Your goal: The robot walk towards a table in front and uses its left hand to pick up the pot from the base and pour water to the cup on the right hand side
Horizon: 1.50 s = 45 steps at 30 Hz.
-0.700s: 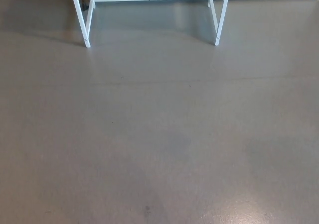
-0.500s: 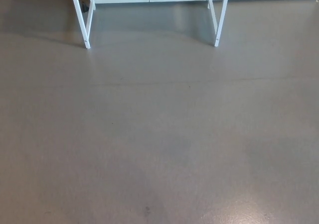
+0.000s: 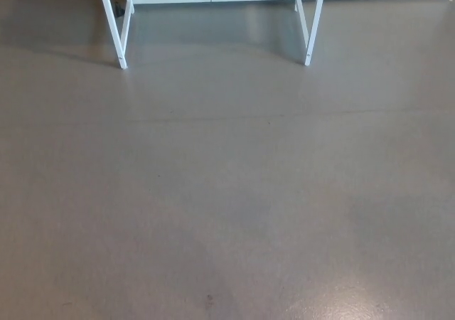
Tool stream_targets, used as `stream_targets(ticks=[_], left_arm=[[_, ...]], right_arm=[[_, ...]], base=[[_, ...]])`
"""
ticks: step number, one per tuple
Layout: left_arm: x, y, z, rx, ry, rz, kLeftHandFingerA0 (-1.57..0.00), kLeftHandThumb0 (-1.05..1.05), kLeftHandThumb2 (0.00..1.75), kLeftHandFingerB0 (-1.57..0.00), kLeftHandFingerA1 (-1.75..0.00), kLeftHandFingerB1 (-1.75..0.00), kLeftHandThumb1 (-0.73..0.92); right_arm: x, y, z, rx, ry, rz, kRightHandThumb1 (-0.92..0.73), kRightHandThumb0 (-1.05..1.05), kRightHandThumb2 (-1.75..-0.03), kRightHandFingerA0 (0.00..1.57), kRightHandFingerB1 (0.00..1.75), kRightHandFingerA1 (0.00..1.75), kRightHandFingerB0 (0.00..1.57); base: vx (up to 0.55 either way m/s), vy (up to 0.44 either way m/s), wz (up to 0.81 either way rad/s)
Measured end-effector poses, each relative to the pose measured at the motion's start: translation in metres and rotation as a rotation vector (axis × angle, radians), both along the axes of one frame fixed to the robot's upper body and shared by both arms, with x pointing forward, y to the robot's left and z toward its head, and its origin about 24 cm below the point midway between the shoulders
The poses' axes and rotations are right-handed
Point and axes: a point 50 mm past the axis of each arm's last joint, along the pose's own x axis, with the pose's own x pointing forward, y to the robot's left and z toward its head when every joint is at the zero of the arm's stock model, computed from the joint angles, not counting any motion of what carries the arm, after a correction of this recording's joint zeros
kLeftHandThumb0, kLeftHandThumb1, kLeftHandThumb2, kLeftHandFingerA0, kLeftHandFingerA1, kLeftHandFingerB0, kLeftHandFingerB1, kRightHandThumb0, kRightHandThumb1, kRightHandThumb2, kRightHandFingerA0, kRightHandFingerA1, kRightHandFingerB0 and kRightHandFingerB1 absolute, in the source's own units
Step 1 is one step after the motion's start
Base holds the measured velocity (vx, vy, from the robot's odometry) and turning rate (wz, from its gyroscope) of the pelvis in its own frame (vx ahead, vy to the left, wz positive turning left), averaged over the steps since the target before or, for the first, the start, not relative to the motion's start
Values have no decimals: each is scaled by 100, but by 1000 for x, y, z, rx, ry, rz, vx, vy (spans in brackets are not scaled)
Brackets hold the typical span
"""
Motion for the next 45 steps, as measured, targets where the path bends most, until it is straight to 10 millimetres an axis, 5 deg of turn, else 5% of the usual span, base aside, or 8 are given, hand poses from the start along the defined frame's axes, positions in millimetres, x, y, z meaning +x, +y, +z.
stream_targets(ticks=[13, 14, 20, 21, 39, 40, 41, 45], left_arm=[[-2, 0, 0, -5, 7, -16, -26, 3, 80, -20, -54, -51, 33], [-2, 0, -1, -6, 9, -16, -39, 6, 54, -31, -40, -37, 49], [1, 4, 3, 15, 5, -22, -27, 2, 80, -20, -54, -51, 34], [2, 5, 4, 20, 3, -24, -39, 3, 54, -32, -40, -37, 49], [16, 0, 5, 9, -48, -34, -42, 6, 54, -34, -41, -38, 49], [16, 0, 5, 9, -47, -34, -43, 6, 54, -35, -41, -39, 49], [15, 0, 5, 10, -46, -34, -45, 6, 53, -36, -41, -39, 49], [15, 0, 4, 13, -41, -35, -47, 6, 53, -37, -42, -39, 49]], right_arm=[[-1, -1, 0, -5, -5, 9, -40, -10, -87, 33, 49, 58, 14], [-1, -1, 0, -5, -5, 9, -42, -8, -87, 25, 49, 54, 14], [-5, 5, -3, 15, 1, 8, -41, -9, -87, 25, 49, 55, 13], [-6, 5, -3, 15, 1, 8, -39, -10, -86, 29, 49, 57, 13], [2, -1, 1, 2, -24, -11, -41, -10, -87, 38, 49, 61, 15], [2, -1, 1, 3, -25, -12, -58, -15, -57, 48, 36, 51, 26], [2, -1, 1, 3, -25, -12, -41, -10, -87, 41, 50, 63, 16], [0, -1, 0, 4, -22, -17, -41, -11, -87, 36, 49, 60, 14]], base=[[19, 22, 4], [75, 214, -23], [187, 350, -14], [189, 153, -1], [195, -128, 10], [263, -4, -3], [255, 28, -5], [239, 114, -17]])
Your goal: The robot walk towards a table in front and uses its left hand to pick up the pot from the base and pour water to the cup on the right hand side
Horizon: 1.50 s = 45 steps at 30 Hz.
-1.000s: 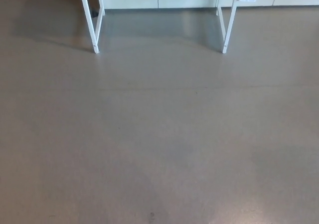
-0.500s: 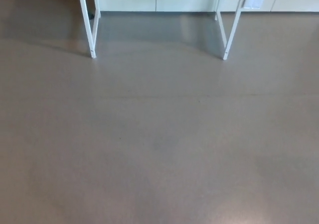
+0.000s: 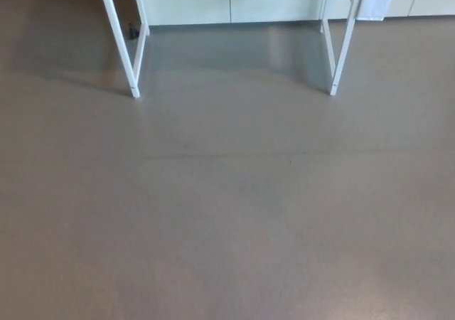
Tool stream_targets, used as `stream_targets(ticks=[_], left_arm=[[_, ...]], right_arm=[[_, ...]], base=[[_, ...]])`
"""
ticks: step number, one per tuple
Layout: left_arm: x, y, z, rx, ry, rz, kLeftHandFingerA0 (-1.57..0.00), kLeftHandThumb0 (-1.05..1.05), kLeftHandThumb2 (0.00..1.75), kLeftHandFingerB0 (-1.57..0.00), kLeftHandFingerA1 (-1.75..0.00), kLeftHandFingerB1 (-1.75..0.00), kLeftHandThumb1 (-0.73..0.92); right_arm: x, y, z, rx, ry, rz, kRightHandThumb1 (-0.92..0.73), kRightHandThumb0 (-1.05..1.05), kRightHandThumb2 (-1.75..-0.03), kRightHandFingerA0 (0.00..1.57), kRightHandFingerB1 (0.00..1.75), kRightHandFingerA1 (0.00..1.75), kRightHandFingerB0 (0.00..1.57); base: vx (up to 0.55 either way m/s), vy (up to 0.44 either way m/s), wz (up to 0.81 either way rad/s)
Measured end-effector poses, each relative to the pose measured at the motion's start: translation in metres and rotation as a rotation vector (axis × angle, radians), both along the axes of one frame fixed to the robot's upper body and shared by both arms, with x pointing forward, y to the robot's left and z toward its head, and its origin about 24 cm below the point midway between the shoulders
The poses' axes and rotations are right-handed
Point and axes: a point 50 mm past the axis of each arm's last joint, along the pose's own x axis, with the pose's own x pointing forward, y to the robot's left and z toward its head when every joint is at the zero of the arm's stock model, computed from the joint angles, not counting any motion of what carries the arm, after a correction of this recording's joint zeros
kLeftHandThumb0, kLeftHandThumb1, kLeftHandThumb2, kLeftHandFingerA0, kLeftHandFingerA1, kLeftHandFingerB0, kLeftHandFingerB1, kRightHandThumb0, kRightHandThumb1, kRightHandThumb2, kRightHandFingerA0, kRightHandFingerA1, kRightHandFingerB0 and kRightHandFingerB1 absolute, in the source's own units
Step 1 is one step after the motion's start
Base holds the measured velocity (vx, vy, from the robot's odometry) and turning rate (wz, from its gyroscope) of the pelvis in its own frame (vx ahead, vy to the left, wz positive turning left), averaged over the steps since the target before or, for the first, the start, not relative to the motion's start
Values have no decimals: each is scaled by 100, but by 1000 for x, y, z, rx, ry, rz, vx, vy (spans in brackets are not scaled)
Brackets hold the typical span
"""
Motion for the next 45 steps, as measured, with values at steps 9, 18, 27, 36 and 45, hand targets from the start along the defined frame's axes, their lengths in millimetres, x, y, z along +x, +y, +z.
stream_targets(ticks=[9, 18, 27, 36, 45], left_arm=[[9, 2, 4, 19, -15, -14, -46, 6, 53, -37, -43, -39, 50], [9, 2, 4, 27, -13, -14, -50, 4, 54, -37, -45, -40, 49], [16, 2, 5, 34, -15, -19, -51, 4, 54, -38, -46, -41, 50], [13, 2, 4, 35, -5, -18, -51, -1, 54, -36, -44, -39, 50], [-6, 4, 1, 38, 46, -15, -54, -6, 55, -35, -44, -38, 52]], right_arm=[[2, 4, -2, 11, -6, -1, -59, -15, -56, 50, 35, 51, 28], [-2, 4, -3, 12, 5, -8, -41, -11, -87, 36, 49, 60, 14], [-1, 2, -2, 5, -2, -13, -41, -13, -87, 38, 49, 59, 14], [-12, 7, -3, -21, 9, 23, -40, -14, -86, 43, 49, 61, 16], [-36, 8, -11, -10, 78, -8, -39, -15, -86, 44, 50, 62, 19]], base=[[350, 207, -12], [269, 14, 9], [351, -100, 13], [369, 103, -13], [308, 47, 11]])
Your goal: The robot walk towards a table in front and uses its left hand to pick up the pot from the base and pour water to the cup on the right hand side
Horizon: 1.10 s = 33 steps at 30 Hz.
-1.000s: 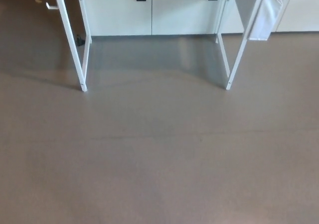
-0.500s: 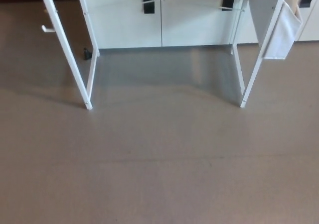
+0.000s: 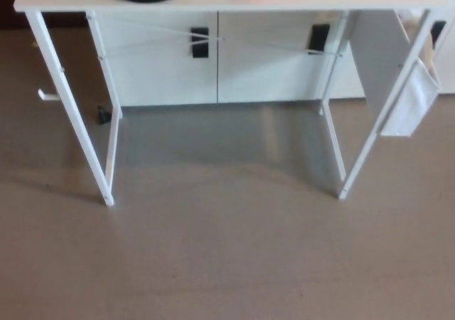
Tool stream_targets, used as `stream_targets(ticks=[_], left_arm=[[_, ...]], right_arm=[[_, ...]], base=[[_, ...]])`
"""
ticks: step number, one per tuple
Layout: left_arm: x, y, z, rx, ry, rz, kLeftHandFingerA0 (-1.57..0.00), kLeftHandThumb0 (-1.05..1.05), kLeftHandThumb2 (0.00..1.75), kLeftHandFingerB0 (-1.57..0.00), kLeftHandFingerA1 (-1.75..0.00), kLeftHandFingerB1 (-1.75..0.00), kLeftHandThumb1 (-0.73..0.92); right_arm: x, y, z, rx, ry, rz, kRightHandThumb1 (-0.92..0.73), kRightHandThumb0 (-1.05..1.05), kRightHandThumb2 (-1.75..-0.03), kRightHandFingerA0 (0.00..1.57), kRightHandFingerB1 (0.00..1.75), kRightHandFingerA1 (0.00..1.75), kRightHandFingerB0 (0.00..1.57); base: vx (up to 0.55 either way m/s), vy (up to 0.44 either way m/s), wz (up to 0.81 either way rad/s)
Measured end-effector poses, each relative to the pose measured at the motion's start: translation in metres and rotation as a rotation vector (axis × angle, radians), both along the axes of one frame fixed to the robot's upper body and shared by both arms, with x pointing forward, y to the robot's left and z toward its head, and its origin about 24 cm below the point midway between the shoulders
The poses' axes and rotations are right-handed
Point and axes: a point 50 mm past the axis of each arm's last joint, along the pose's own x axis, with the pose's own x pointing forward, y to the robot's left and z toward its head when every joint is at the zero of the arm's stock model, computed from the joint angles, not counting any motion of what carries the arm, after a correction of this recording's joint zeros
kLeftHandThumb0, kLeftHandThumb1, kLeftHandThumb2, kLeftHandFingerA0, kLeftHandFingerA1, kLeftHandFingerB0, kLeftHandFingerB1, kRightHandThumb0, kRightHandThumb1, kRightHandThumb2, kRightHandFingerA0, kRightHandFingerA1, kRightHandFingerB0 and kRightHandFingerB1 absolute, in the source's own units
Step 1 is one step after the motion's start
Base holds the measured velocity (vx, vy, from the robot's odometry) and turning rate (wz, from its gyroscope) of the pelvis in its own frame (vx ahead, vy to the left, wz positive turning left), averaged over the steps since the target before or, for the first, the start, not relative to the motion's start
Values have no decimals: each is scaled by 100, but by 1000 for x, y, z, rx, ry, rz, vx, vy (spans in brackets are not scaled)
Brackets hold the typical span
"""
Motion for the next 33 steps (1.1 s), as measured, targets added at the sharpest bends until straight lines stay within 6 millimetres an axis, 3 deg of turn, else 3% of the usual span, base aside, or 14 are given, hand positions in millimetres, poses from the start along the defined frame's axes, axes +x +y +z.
stream_targets(ticks=[4, 6, 12, 13, 15, 16, 17, 20, 21, 23, 24, 26, 27, 33], left_arm=[[-7, -1, -3, -9, 24, 6, -51, -5, 55, -35, -43, -38, 53], [-4, -2, -3, -13, 21, 0, -54, -6, 55, -35, -44, -38, 53], [-4, -2, -4, -16, 25, -4, -49, -8, 56, -35, -44, -40, 50], [-5, -2, -4, -17, 27, -3, -41, -5, 83, -23, -60, -52, 37], [-6, -2, -4, -19, 30, -1, -49, -9, 56, -34, -44, -40, 50], [-6, -2, -4, -20, 30, -1, -40, -6, 83, -22, -60, -51, 38], [-7, -2, -4, -21, 32, -1, -53, -7, 55, -36, -44, -38, 54], [-4, -3, -4, -23, 25, -5, -52, -6, 55, -36, -44, -38, 54], [-2, -1, -2, -16, 20, -5, -40, -6, 84, -23, -60, -52, 38], [2, 1, 0, -10, 9, -10, -39, -6, 83, -23, -59, -52, 37], [2, 1, 0, -9, 8, -11, -46, -9, 56, -36, -43, -40, 49], [5, 1, 1, -7, -1, -14, -46, -10, 55, -36, -43, -40, 50], [5, 1, 2, -7, -3, -15, -49, -10, 55, -38, -44, -41, 49], [2, 2, 1, -5, 4, -2, -48, -9, 55, -38, -44, -41, 51]], right_arm=[[-2, 0, 0, -7, 7, 6, -57, -18, -56, 56, 36, 49, 33], [0, 0, -1, -8, 3, 12, -40, -15, -86, 45, 51, 63, 20], [3, -4, 1, -25, -5, 14, -40, -13, -87, 45, 50, 63, 17], [2, -4, 1, -25, -5, 13, -40, -13, -86, 45, 50, 63, 17], [1, -4, 1, -25, -4, 10, -41, -14, -87, 42, 49, 62, 16], [1, -4, 1, -24, -4, 10, -40, -16, -86, 43, 49, 62, 16], [-1, -4, 1, -24, 0, 10, -39, -14, -86, 43, 49, 62, 16], [-3, -3, 0, -22, 1, 14, -39, -14, -86, 41, 49, 61, 16], [0, -1, 0, -19, -7, 18, -39, -14, -86, 42, 50, 61, 18], [0, -1, 0, -20, -10, 19, -39, -16, -86, 44, 50, 62, 17], [0, -1, 0, -20, -10, 19, -38, -15, -85, 46, 50, 63, 18], [1, -1, 0, -20, -10, 19, -55, -20, -57, 56, 36, 50, 29], [1, -1, 0, -20, -9, 18, -39, -17, -86, 47, 50, 63, 17], [-3, 0, -2, -18, 8, 11, -40, -16, -86, 46, 49, 62, 17]], base=[[354, -135, -6], [429, -133, 63], [315, -95, -2], [250, 10, -11], [255, 77, -14], [323, 145, -16], [328, 173, -17], [287, 330, 0], [286, 275, -11], [317, 181, 6], [267, 132, 2], [277, 85, 7], [295, 39, 9], [294, -71, 16]])
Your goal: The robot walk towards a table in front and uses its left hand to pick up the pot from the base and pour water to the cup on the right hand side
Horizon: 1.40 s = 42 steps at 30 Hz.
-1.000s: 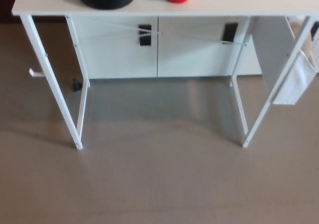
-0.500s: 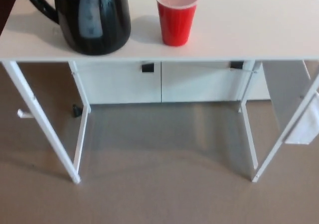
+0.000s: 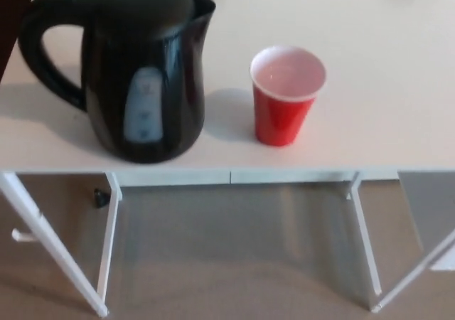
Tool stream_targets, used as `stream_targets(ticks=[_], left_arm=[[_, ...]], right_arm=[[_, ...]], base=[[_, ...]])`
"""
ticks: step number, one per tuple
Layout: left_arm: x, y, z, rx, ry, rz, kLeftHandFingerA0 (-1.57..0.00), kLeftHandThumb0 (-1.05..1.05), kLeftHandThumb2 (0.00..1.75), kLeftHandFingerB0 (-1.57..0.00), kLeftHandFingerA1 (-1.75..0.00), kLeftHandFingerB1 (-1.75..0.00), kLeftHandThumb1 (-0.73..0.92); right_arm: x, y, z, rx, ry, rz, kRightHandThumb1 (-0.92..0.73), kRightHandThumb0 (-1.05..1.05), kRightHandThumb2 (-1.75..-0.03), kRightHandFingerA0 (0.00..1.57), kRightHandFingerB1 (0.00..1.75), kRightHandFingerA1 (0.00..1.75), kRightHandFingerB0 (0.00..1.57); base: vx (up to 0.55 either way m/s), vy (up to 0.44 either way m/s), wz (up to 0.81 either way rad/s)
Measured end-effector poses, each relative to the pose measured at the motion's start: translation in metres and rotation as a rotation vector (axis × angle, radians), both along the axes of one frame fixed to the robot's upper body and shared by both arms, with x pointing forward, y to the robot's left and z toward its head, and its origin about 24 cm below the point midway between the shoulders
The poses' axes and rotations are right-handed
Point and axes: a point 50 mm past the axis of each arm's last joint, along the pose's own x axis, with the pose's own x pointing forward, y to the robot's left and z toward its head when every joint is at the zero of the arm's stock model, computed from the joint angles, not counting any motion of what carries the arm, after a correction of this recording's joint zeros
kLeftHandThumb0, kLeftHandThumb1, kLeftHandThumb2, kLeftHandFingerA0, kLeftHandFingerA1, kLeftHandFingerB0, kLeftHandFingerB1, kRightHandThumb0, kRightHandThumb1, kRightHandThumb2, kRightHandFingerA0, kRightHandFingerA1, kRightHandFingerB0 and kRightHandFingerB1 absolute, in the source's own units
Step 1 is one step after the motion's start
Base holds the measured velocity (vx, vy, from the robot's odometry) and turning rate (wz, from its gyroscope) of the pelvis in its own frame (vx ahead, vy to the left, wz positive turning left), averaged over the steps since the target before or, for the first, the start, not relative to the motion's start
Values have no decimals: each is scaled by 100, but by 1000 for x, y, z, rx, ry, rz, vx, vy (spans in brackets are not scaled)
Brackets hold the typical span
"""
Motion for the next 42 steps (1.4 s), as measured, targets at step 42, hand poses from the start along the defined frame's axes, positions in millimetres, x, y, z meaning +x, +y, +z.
stream_targets(ticks=[42], left_arm=[[-2, 30, 25, 37, -11, 48, -52, -12, 57, -38, -46, -42, 56]], right_arm=[[7, 0, 0, -12, -21, -12, -40, -17, -86, 44, 49, 62, 17]], base=[[143, 9, 1]])
